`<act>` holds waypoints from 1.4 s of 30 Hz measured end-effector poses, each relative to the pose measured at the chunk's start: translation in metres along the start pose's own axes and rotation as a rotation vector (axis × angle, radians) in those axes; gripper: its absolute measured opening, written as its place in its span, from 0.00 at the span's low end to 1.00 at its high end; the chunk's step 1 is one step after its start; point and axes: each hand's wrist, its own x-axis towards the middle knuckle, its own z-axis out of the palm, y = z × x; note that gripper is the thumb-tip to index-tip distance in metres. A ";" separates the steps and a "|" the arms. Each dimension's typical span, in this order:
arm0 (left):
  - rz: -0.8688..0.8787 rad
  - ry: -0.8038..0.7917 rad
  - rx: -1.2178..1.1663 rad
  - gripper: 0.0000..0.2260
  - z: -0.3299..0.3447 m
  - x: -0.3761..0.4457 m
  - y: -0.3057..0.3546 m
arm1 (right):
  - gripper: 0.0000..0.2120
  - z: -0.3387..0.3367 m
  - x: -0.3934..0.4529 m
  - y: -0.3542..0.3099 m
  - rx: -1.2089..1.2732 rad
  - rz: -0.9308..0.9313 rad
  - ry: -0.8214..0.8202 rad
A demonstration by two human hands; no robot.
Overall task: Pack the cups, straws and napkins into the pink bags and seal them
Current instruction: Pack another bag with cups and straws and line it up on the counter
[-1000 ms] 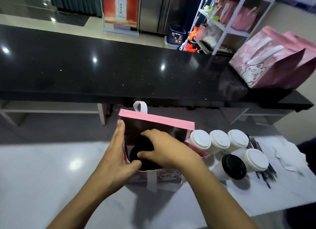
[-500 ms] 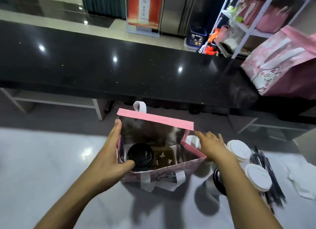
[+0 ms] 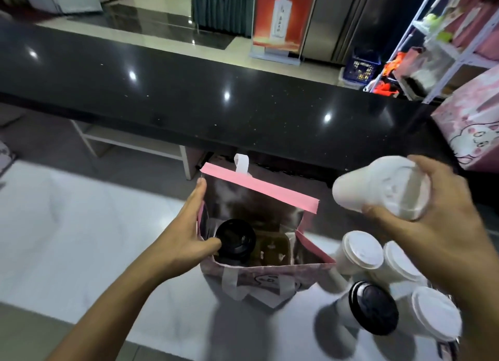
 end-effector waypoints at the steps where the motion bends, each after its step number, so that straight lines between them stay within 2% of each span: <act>1: 0.007 0.000 0.003 0.49 0.000 0.000 0.000 | 0.37 -0.008 -0.012 -0.021 0.061 -0.032 -0.007; 3: 0.024 -0.003 0.011 0.49 0.001 0.001 0.000 | 0.34 -0.006 -0.032 -0.058 0.146 -0.066 -0.114; 5: 0.042 -0.011 0.016 0.49 0.001 0.002 0.001 | 0.32 0.016 -0.048 -0.081 0.168 -0.061 -0.294; 7: 0.058 -0.020 0.012 0.50 0.000 0.003 0.002 | 0.30 0.051 -0.057 -0.090 0.064 -0.046 -0.451; 9: 0.045 -0.030 -0.007 0.51 -0.001 0.004 0.002 | 0.30 0.082 -0.055 -0.086 -0.074 -0.014 -0.528; 13: 0.039 -0.057 -0.019 0.50 -0.004 0.002 -0.001 | 0.33 0.111 -0.038 -0.060 -0.297 0.121 -0.463; 16: 0.049 -0.072 -0.005 0.49 -0.003 0.000 -0.001 | 0.35 0.123 -0.024 -0.035 -0.515 0.097 -0.411; 21: 0.091 -0.075 0.009 0.50 0.000 -0.001 -0.002 | 0.35 0.138 -0.003 -0.021 -0.640 0.086 -0.548; 26: 0.104 -0.068 0.025 0.50 -0.001 0.000 -0.004 | 0.27 0.160 0.005 -0.020 -0.672 0.071 -0.607; 34: 0.077 -0.064 0.022 0.50 -0.003 -0.002 -0.006 | 0.26 0.169 0.009 -0.019 -0.735 0.100 -0.640; 42: 0.081 -0.098 0.027 0.49 -0.002 0.001 -0.004 | 0.16 0.194 0.009 -0.013 -0.746 0.171 -0.698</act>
